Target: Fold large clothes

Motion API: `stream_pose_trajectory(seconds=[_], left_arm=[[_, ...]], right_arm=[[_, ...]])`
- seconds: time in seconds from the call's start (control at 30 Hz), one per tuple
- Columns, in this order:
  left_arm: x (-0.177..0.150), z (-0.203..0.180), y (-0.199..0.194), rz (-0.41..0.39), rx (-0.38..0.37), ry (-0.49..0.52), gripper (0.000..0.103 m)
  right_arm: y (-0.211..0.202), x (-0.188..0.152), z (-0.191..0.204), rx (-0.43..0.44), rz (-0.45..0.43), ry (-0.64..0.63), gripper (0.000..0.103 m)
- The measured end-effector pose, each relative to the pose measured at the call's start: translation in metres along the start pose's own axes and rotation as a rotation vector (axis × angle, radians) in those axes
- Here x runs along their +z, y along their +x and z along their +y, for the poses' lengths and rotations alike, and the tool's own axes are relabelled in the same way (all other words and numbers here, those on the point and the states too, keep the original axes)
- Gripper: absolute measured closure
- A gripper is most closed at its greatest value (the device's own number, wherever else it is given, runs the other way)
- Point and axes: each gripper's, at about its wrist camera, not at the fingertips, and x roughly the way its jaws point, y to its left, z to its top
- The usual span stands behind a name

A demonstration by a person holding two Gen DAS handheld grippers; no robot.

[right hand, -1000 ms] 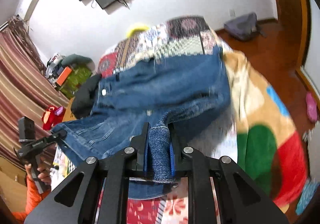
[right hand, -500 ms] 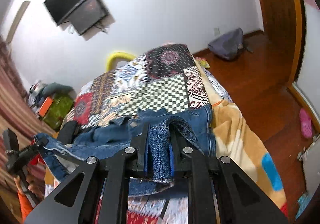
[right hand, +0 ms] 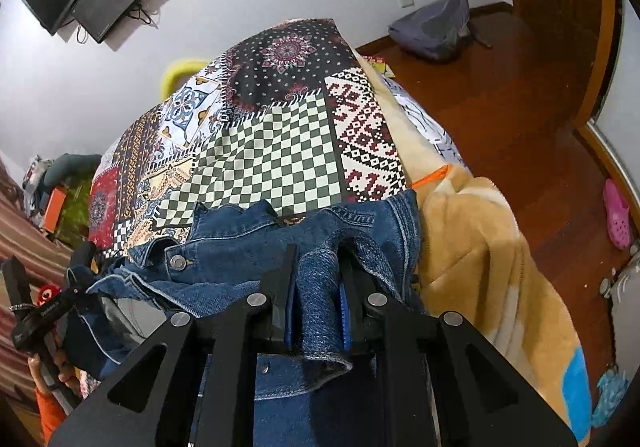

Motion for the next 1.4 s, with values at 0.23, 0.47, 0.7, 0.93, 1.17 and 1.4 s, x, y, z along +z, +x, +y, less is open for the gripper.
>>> stream_pose_trajectory(seconds=[0.23, 0.47, 0.7, 0.93, 1.17, 1.4], left_arm=[[0.006, -0.009, -0.020, 0.038, 0.010, 0.022, 0.056], [0.013, -0.016, -0.080, -0.083, 0.061, 0.042, 0.034], [-0.034, -0.011, -0.110, -0.074, 0.052, 0.097, 0.020], [-0.104, 0.019, -0.093, 0.068, 0.035, 0.038, 0.019], [-0.131, 0.035, -0.064, 0.139, -0.090, -0.084, 0.019], [-0.113, 0.033, -0.034, 0.125, -0.138, -0.144, 0.019]], right_arm=[[-0.021, 0.007, 0.010, 0.038, 0.038, -0.032, 0.082], [-0.089, 0.002, 0.034, -0.073, -0.139, -0.166, 0.045], [-0.116, -0.029, 0.022, -0.069, -0.091, -0.139, 0.044], [-0.104, -0.084, 0.002, -0.064, 0.035, -0.127, 0.043], [-0.071, -0.114, -0.014, -0.004, 0.163, -0.010, 0.043], [-0.037, -0.095, -0.012, 0.096, 0.185, 0.095, 0.043]])
